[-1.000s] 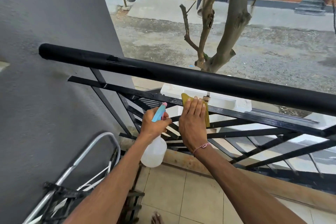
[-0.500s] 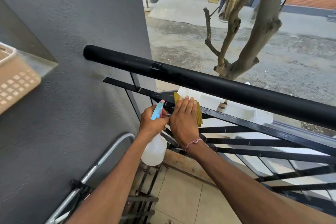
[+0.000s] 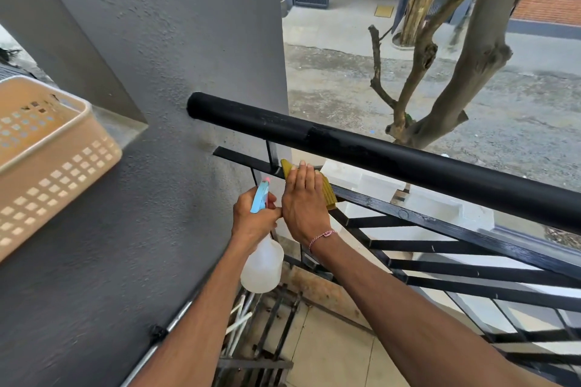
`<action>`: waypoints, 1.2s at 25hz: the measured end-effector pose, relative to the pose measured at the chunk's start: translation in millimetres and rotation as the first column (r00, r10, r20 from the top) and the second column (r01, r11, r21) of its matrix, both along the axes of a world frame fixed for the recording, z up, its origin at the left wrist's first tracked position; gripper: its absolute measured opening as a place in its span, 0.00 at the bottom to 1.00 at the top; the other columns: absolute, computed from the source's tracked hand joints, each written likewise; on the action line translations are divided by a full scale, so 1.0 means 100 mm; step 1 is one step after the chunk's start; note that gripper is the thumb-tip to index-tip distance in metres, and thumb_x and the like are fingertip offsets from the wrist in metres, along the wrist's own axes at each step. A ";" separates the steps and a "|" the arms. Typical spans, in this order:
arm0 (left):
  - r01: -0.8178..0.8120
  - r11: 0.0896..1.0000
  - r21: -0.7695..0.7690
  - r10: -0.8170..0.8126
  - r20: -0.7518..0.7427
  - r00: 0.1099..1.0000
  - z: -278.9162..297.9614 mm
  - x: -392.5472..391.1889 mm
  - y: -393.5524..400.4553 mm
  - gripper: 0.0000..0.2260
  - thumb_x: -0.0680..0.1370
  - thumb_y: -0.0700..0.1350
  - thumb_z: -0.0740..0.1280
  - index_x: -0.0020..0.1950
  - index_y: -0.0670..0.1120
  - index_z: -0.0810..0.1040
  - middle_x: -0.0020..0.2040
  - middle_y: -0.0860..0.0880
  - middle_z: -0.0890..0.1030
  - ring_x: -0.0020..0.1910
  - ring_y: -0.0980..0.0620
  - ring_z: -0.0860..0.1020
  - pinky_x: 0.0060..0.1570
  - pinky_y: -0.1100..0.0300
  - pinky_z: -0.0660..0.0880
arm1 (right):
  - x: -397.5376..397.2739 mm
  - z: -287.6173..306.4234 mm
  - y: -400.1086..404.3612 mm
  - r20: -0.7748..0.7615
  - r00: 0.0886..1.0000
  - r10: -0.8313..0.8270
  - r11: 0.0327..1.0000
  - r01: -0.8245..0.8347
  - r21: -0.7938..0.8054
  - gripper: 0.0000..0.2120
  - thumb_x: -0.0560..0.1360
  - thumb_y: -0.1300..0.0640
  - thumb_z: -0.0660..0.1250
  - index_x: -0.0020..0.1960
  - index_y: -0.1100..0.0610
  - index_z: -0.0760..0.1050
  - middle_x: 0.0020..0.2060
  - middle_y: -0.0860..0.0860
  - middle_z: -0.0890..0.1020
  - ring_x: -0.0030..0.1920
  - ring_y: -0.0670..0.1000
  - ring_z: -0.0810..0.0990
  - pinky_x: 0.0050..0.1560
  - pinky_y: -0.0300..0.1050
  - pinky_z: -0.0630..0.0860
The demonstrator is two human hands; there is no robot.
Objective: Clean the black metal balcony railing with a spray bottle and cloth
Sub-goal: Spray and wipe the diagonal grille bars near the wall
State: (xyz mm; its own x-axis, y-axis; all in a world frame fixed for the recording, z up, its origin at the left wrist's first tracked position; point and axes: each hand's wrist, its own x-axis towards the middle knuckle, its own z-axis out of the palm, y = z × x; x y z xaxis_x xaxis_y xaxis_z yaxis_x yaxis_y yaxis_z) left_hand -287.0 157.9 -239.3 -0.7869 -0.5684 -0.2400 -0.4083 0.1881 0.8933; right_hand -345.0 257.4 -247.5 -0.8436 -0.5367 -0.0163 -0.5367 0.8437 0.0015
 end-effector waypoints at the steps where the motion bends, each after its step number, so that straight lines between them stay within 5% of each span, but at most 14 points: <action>1: -0.015 1.000 -0.002 0.015 -0.003 1.000 0.01 0.00 -0.04 0.08 0.73 0.34 0.75 0.47 0.44 0.79 0.41 0.45 0.80 0.40 0.48 0.79 0.38 0.55 0.81 | -0.02 0.01 -0.05 0.002 1.000 0.025 1.000 -0.025 -0.006 0.30 0.86 0.54 0.49 0.79 0.69 0.41 0.78 0.70 0.47 0.79 0.69 0.45 0.77 0.62 0.42; 12: 0.080 0.997 -0.018 -0.080 0.023 0.997 0.05 0.06 0.21 0.11 0.72 0.33 0.76 0.50 0.44 0.79 0.42 0.43 0.80 0.41 0.46 0.79 0.43 0.50 0.83 | -0.10 -0.06 0.36 -0.056 0.942 0.330 0.944 -0.330 0.016 0.30 0.86 0.51 0.49 0.82 0.60 0.41 0.81 0.60 0.43 0.81 0.61 0.42 0.80 0.57 0.43; 20: 0.210 0.978 -0.001 -0.210 0.015 0.978 0.05 0.09 1.03 0.11 0.71 0.37 0.78 0.46 0.47 0.78 0.39 0.47 0.79 0.39 0.48 0.79 0.44 0.48 0.82 | 0.14 -0.18 1.37 -0.126 0.974 0.186 0.979 -0.196 -0.065 0.32 0.85 0.49 0.54 0.82 0.60 0.45 0.80 0.62 0.50 0.80 0.63 0.47 0.79 0.59 0.47; 24: 0.294 0.956 0.018 -0.294 -0.004 0.956 0.13 0.10 1.62 0.11 0.72 0.37 0.77 0.47 0.48 0.78 0.40 0.46 0.79 0.40 0.48 0.79 0.44 0.50 0.82 | 0.24 -0.22 2.00 -0.131 0.983 0.129 0.988 -0.138 -0.067 0.33 0.85 0.49 0.56 0.82 0.60 0.44 0.81 0.61 0.49 0.80 0.62 0.47 0.77 0.56 0.39; 30: 0.368 0.930 -0.016 -0.367 0.051 0.929 0.10 0.12 2.40 0.10 0.72 0.36 0.77 0.45 0.46 0.78 0.38 0.47 0.78 0.39 0.49 0.79 0.41 0.52 0.82 | 0.40 -0.21 2.94 -0.137 0.990 -0.015 1.000 0.016 0.009 0.42 0.76 0.45 0.72 0.80 0.62 0.57 0.78 0.61 0.62 0.78 0.62 0.60 0.75 0.58 0.46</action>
